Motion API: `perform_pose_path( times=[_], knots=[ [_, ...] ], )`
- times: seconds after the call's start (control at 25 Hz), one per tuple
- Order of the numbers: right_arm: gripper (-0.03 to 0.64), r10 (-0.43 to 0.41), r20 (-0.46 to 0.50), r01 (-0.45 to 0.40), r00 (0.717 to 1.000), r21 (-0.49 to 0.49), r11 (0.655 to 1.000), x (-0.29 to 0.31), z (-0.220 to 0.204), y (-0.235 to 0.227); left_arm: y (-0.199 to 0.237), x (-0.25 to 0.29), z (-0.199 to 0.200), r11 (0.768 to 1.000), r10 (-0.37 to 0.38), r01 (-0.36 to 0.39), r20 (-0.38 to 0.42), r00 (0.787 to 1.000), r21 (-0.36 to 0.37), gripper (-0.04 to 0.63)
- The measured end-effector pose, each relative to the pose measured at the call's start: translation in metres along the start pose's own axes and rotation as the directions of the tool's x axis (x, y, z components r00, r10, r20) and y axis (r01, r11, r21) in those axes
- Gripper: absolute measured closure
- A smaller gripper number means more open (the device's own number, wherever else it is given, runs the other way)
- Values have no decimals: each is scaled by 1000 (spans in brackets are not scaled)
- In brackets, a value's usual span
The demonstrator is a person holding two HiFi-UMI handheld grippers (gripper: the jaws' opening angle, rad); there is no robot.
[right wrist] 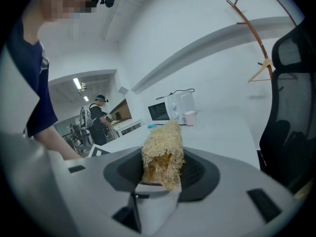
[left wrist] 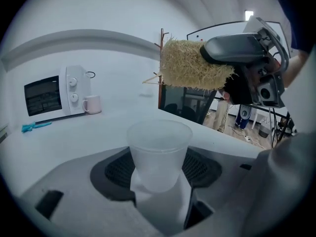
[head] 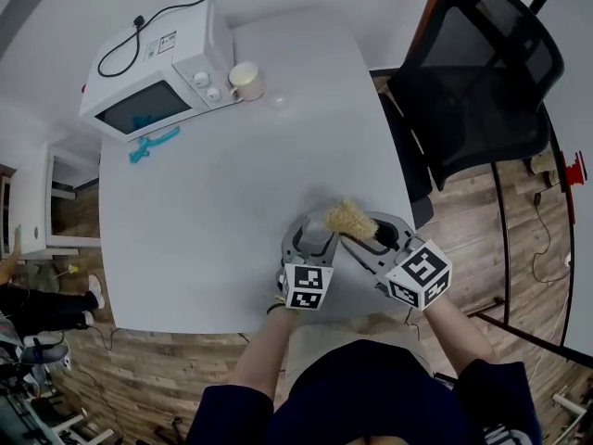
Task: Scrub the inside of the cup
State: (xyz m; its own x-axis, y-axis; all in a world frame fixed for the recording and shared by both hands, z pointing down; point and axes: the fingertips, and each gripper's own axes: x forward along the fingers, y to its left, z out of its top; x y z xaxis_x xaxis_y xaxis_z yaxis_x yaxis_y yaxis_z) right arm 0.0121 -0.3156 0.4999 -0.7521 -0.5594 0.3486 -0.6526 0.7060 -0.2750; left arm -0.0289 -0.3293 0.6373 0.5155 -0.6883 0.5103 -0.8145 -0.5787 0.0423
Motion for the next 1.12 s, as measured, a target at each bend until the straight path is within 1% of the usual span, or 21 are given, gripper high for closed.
perform_pose_path(
  times=[0.2,0.44,0.56,0.6,0.68,0.8,0.96,1.12],
  knots=[
    [437,-35,11,34,999,42,999,-1,-1,-8,1,7,-7,1000,-8,8,-20,1000,3,318],
    [437,-50,10,49,999,67,997,-7,-7,-15,0,9,-9,999,9,-8,-23,1000,37,318],
    [437,-51,9,50,999,78,996,-9,-9,-15,0,10,-10,999,7,-6,-24,1000,33,314],
    [437,-50,9,49,999,78,996,-10,-10,-14,0,10,-10,1000,4,-3,-27,1000,28,308],
    [437,-48,10,47,999,77,996,-13,-10,-13,0,11,-11,1000,6,-5,-38,999,22,265],
    [437,-48,15,47,999,68,997,-22,-10,-9,2,9,-15,999,29,-29,-54,998,16,249],
    [437,-63,37,61,997,59,996,-43,-8,-4,5,-8,-19,997,73,-75,-54,996,-32,244],
    [437,-62,55,58,997,67,996,-70,-11,8,2,-31,-23,989,130,-134,-62,990,-65,244]
  ],
)
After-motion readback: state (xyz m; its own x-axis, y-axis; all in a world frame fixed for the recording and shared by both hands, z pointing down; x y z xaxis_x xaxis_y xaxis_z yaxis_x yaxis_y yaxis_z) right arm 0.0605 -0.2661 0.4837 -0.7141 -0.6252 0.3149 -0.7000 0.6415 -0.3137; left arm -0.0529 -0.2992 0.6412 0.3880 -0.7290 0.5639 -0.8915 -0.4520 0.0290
